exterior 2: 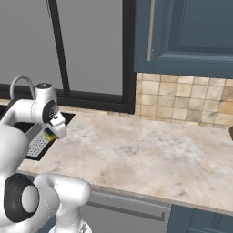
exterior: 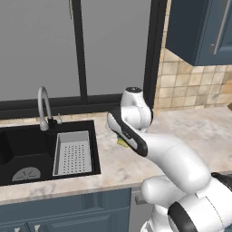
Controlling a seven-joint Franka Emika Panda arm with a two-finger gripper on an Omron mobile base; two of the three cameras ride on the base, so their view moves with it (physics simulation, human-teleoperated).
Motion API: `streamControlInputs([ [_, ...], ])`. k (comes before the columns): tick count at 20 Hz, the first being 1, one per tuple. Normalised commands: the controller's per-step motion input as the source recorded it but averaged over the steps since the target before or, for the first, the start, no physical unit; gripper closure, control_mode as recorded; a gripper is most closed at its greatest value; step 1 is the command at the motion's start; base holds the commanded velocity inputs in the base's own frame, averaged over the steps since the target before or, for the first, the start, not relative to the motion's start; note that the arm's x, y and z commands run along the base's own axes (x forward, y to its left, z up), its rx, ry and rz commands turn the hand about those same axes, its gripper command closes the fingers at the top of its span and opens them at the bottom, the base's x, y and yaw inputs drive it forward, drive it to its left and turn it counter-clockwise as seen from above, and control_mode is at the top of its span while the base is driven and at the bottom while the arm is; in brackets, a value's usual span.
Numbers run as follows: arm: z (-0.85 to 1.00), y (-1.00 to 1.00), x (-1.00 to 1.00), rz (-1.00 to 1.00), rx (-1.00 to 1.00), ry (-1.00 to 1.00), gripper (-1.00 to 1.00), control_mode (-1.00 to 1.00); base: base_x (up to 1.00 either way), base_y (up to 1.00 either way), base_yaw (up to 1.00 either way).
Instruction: Restock the sink supplies by placing the sponge and soap dispenser on the counter and next to the sink. Make sure the soap dispenser is upright.
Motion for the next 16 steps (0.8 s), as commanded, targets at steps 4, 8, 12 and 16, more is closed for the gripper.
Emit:
streamControlInputs([
  [4, -0.38, 0.38, 0.41, 0.00, -0.05, 0.00, 1.00, -1.00, 0.00, 0.00, 0.00],
  [8, -0.55, 0.24, 0.36, 0.00, -0.01, 0.00, 1.00, -1.00, 0.00, 0.00, 0.00],
  [12, -0.46, 0.04, 0.37, 0.00, 0.00, 0.00, 1.00, -1.00, 0.00, 0.00, 0.00],
  [16, -0.41, 0.00, 0.34, 0.04, 0.00, 0.00, 1.00, -1.00, 0.00, 0.00, 0.00],
])
